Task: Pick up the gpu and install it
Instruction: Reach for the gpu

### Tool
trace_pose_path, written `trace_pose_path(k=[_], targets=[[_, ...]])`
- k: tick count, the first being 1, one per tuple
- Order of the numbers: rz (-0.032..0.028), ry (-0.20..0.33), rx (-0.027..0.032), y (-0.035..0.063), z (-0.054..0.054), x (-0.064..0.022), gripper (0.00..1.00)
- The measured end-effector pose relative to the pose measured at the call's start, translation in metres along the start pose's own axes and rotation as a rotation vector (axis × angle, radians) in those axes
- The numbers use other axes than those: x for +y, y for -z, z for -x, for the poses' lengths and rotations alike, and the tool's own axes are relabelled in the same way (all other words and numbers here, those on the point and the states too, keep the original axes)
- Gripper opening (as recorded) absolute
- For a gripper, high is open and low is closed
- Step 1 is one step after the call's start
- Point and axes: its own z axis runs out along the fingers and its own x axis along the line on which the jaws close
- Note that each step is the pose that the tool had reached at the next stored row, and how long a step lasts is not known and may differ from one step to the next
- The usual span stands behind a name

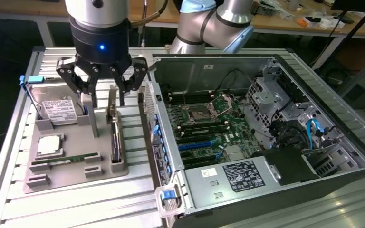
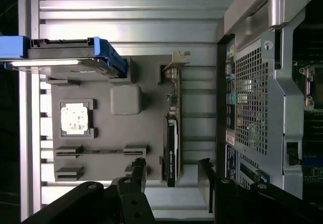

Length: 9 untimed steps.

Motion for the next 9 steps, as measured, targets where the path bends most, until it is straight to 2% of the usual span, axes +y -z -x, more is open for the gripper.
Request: trace_pose_path(k=[6, 9], targets=[[-0.0001, 0.000, 0.0012, -0.0109, 0.0001, -0.0005, 0.54], [-0.0003, 0.000, 0.0015, -0.0088, 0.0002, -0.0004, 0.54]])
